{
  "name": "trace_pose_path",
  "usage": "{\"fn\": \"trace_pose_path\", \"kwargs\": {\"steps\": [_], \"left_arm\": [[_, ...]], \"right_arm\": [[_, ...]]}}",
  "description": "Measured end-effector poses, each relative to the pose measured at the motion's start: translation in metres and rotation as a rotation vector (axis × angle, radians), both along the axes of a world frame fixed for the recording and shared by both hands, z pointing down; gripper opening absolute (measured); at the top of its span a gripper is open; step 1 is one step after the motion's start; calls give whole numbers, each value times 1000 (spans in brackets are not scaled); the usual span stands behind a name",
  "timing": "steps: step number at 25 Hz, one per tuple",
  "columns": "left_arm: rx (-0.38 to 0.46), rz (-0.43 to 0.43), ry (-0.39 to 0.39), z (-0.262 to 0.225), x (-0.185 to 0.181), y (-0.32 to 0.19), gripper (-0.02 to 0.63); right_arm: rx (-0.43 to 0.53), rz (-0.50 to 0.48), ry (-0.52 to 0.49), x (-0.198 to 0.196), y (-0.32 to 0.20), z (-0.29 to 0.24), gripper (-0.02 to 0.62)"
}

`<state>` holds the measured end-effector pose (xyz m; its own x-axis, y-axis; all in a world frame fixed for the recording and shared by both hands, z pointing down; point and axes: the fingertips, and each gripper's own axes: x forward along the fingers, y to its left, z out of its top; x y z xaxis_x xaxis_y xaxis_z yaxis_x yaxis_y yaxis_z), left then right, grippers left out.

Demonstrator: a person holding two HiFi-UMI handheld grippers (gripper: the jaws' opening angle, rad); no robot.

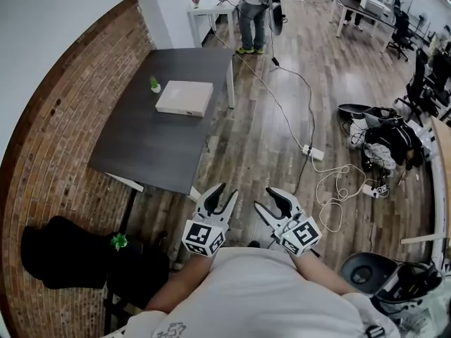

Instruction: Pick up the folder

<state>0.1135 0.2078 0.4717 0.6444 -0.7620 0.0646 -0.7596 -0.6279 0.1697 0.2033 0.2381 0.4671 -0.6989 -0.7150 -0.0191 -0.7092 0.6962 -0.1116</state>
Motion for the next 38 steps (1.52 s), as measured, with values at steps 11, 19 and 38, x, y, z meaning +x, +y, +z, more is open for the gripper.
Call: {"fn": "trace_pose_path", "kwargs": {"steps": [11, 19, 38], "left_arm": [[-8, 143, 16, 0, 77, -27, 163], [1, 230, 29, -1, 117, -64, 163], [-9, 205, 6, -5, 49, -267, 163]], "right_arm": [[-14, 138, -1, 72, -10, 4, 218], [1, 198, 3, 97, -40, 0, 221], [-26, 147, 20, 24, -253, -2, 225]]}}
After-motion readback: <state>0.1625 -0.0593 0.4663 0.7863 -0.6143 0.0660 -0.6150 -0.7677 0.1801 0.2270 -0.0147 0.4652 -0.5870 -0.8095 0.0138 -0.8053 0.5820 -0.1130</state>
